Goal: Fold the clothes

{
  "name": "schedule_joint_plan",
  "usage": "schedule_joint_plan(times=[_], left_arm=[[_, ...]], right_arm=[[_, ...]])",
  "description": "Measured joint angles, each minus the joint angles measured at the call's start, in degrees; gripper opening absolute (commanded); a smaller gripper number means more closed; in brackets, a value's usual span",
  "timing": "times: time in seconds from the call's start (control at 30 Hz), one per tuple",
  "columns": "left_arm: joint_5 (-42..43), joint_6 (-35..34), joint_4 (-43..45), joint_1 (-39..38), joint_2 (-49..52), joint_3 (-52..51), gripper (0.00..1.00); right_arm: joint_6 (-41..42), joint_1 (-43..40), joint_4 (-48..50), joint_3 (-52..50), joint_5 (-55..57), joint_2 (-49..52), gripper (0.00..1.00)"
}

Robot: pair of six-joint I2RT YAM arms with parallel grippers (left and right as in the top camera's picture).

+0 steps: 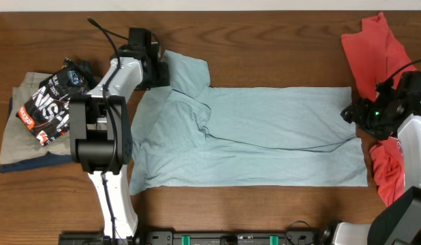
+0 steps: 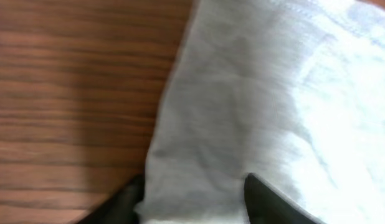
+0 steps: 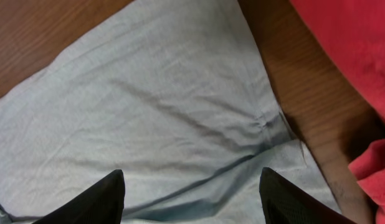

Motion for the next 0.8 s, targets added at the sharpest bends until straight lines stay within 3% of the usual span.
schedule_joint_plan(times=[0.07,0.1,0.43,0.8], left_arm=[[0.20,0.13,0.13,-0.63,0.20,0.00,0.08],[0.44,0.17,0.26,-0.94,0.20,0.00,0.06],[1.09,-1.01,-3.76,-1.84,-0.59,0.04,0.06],[1.11,-5.55,-16.15,-1.84,-11.37,0.17,0.06]], right_arm=[[0.00,0.00,0.52,0.00,0.00,0.00,0.67],[0.00,0.00,0.74,0.00,0.00,0.00,0.67],[-0.87,2.19,11.26,0.00,0.26,2.58,0.64],[-0.98,4.50,32.89,0.02,6.88,18.16,0.66]])
